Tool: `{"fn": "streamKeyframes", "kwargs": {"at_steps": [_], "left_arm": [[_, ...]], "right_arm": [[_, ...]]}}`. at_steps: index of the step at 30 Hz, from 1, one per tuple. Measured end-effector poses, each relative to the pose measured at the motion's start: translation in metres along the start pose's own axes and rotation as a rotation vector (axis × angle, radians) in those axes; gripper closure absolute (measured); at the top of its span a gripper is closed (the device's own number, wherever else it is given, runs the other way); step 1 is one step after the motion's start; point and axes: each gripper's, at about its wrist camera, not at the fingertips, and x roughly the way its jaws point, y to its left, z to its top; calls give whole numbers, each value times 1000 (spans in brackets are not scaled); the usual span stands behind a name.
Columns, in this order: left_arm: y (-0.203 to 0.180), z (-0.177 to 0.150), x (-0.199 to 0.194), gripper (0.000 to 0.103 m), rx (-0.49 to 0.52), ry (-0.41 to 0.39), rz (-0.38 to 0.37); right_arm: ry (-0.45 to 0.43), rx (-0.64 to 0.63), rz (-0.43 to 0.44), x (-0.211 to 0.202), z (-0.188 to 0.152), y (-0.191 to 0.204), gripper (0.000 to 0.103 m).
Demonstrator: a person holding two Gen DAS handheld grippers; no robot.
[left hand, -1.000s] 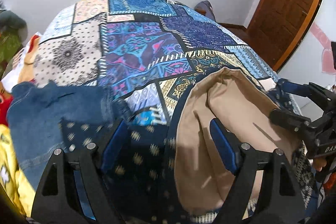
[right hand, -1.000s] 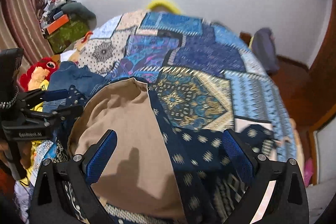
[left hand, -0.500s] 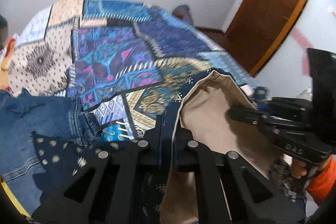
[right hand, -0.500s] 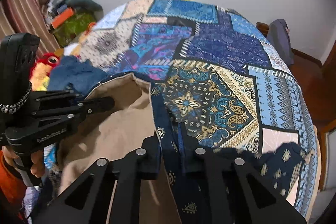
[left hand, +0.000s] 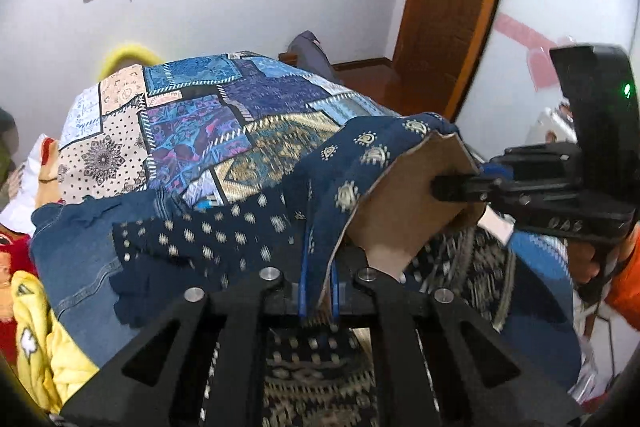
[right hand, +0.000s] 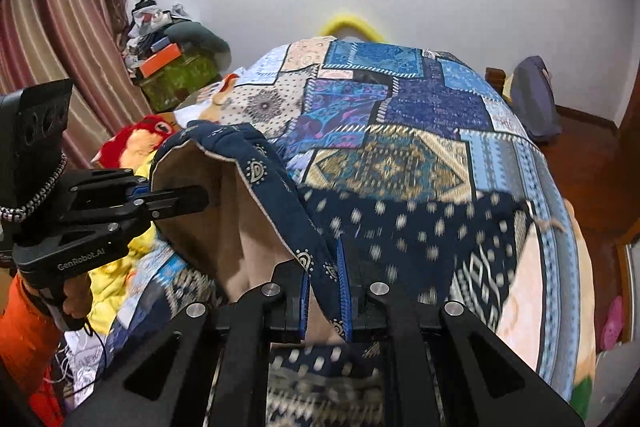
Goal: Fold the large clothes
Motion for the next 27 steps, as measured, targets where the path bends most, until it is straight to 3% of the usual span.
{"fn": "streamKeyframes", "kwargs": {"at_steps": [6,8,10,17,21,27], "left_arm": [[-18,-38,-7,94,-16,66,-37],[-24,-51,-8,86,-10,85,-37],[-28,-65,-7,64,-10,111,-35],[-35,-112,13,60,-10,214,3],[-31,-132,20,47,-26,216,39],[-14,-141,32,36,-150,233,12]], "right_arm": [[25,31,17,-28,-45,12,93],[45,38,11,-32,-59,14,93],[70,28,2,-33,-71,17,93],[180,-54,-57,-29,-113,26,93],[258,-45,-94,-14,-132,19,93],[242,-14,-90,-15,-142,4,93]]}}
